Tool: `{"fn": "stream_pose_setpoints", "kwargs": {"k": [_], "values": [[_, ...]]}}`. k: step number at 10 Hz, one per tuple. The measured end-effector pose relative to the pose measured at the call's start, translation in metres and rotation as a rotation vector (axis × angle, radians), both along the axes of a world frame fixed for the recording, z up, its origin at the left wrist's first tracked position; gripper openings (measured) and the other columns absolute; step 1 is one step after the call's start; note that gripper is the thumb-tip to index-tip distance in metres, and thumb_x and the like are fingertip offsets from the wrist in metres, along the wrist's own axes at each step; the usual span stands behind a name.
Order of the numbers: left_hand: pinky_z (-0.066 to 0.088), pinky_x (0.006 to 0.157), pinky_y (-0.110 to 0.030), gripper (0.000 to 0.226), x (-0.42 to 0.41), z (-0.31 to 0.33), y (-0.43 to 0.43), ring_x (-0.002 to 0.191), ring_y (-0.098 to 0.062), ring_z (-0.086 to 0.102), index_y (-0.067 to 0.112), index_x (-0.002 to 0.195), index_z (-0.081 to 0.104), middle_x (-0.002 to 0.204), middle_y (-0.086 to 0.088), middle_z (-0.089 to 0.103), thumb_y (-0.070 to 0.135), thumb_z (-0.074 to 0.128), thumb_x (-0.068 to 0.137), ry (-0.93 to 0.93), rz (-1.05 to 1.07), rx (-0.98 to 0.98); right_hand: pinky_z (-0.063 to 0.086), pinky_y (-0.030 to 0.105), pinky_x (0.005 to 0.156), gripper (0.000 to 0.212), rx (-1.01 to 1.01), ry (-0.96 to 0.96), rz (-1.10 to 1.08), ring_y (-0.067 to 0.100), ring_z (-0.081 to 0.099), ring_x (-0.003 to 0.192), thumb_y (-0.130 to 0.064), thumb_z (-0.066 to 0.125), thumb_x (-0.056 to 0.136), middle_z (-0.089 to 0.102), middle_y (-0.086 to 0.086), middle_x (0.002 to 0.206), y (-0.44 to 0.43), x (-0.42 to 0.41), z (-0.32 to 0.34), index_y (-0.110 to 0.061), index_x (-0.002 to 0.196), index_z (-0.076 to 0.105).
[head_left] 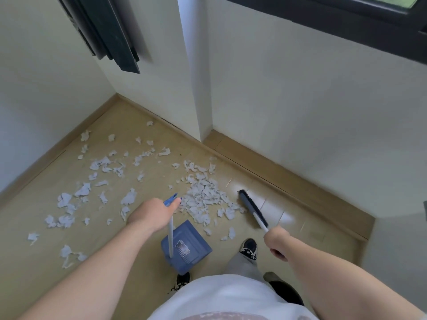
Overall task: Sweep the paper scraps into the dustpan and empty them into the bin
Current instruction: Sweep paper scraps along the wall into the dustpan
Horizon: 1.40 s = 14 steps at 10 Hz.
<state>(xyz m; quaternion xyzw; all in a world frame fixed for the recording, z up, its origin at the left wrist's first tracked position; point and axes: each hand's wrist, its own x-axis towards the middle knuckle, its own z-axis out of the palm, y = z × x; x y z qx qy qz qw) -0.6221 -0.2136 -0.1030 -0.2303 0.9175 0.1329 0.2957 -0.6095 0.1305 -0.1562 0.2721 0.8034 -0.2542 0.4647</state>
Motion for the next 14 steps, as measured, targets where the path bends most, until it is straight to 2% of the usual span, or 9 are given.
{"fn": "stream_pose_setpoints", "kwargs": {"k": [1, 3, 5, 6, 8, 9, 11, 12, 14], "values": [[0.03, 0.055, -0.029, 0.067, 0.01, -0.002, -0.019, 0.051, -0.021, 0.042, 0.017, 0.064, 0.042, 0.056, 0.001, 0.04, 0.078, 0.033, 0.09, 0.021, -0.047, 0.038, 0.035, 0.015, 0.025, 0.027, 0.059, -0.034, 0.002, 0.004, 0.046, 0.023, -0.006, 0.043, 0.098, 0.044, 0.001, 0.068, -0.016, 0.024, -0.005, -0.015, 0.073, 0.042], [0.032, 0.056, -0.028, 0.066, 0.039, -0.005, -0.05, 0.051, -0.023, 0.046, 0.017, 0.063, 0.044, 0.056, 0.0, 0.045, 0.076, 0.034, 0.092, 0.023, -0.159, 0.101, 0.029, 0.021, 0.044, 0.025, 0.236, -0.079, -0.096, 0.014, 0.038, 0.037, -0.003, 0.036, 0.094, 0.051, 0.01, 0.056, -0.036, 0.069, 0.005, -0.003, 0.075, 0.052], [0.03, 0.056, -0.027, 0.066, 0.077, -0.008, -0.071, 0.049, -0.021, 0.042, 0.02, 0.059, 0.039, 0.051, 0.003, 0.039, 0.077, 0.031, 0.092, 0.025, -0.169, 0.13, 0.036, 0.017, 0.031, 0.027, 0.377, -0.113, 0.086, 0.011, 0.04, 0.019, -0.004, 0.042, 0.096, 0.052, -0.001, 0.033, -0.058, 0.089, 0.008, -0.01, 0.071, 0.048], [0.032, 0.056, -0.027, 0.068, 0.096, -0.013, -0.08, 0.051, -0.022, 0.047, 0.019, 0.061, 0.041, 0.053, 0.002, 0.045, 0.079, 0.027, 0.091, 0.014, -0.154, 0.083, 0.039, 0.022, 0.044, 0.015, 0.436, -0.136, 0.425, 0.013, 0.046, 0.045, -0.001, 0.056, 0.094, 0.072, 0.0, 0.096, -0.074, 0.093, 0.004, -0.005, 0.105, 0.066], [0.037, 0.056, -0.027, 0.071, 0.139, -0.029, -0.101, 0.056, -0.02, 0.052, 0.02, 0.063, 0.043, 0.059, 0.003, 0.052, 0.084, 0.023, 0.086, -0.032, -0.085, -0.004, 0.043, 0.02, 0.042, 0.027, 0.267, -0.113, 0.354, 0.013, 0.058, 0.063, -0.009, 0.048, 0.101, 0.047, 0.003, 0.074, -0.098, 0.133, -0.034, -0.005, 0.127, 0.054], [0.046, 0.061, -0.029, 0.078, 0.155, -0.029, -0.113, 0.065, -0.02, 0.062, 0.018, 0.072, 0.057, 0.069, -0.001, 0.064, 0.087, 0.021, 0.084, -0.038, -0.089, -0.086, 0.041, 0.022, 0.044, 0.031, 0.194, -0.083, 0.278, 0.019, 0.059, 0.084, -0.015, 0.045, 0.101, 0.05, 0.004, 0.091, -0.109, 0.157, -0.039, -0.005, 0.13, 0.052], [0.05, 0.067, -0.031, 0.078, 0.179, -0.042, -0.155, 0.075, -0.021, 0.064, 0.026, 0.087, 0.066, 0.081, -0.001, 0.067, 0.09, 0.022, 0.081, -0.029, 0.009, -0.079, 0.056, 0.025, 0.076, 0.032, 0.177, -0.075, 0.326, 0.02, 0.064, 0.095, -0.015, 0.046, 0.1, 0.058, 0.004, 0.101, -0.127, 0.187, -0.024, -0.008, 0.13, 0.055], [0.05, 0.068, -0.032, 0.085, 0.186, -0.049, -0.177, 0.073, -0.02, 0.06, 0.024, 0.093, 0.071, 0.08, 0.0, 0.063, 0.089, 0.017, 0.081, -0.027, 0.027, -0.102, 0.049, 0.023, 0.055, 0.028, 0.215, -0.031, 0.328, 0.019, 0.061, 0.079, -0.015, 0.047, 0.099, 0.05, 0.001, 0.077, -0.138, 0.194, -0.012, -0.008, 0.124, 0.059], [0.053, 0.066, -0.031, 0.086, 0.208, -0.052, -0.225, 0.067, -0.021, 0.061, 0.015, 0.086, 0.071, 0.074, -0.004, 0.063, 0.087, 0.024, 0.083, -0.036, 0.026, -0.049, 0.045, 0.022, 0.046, 0.027, 0.287, 0.008, 0.254, 0.013, 0.052, 0.057, -0.013, 0.043, 0.098, 0.051, 0.002, 0.078, -0.202, 0.21, -0.001, -0.006, 0.119, 0.059]]}}
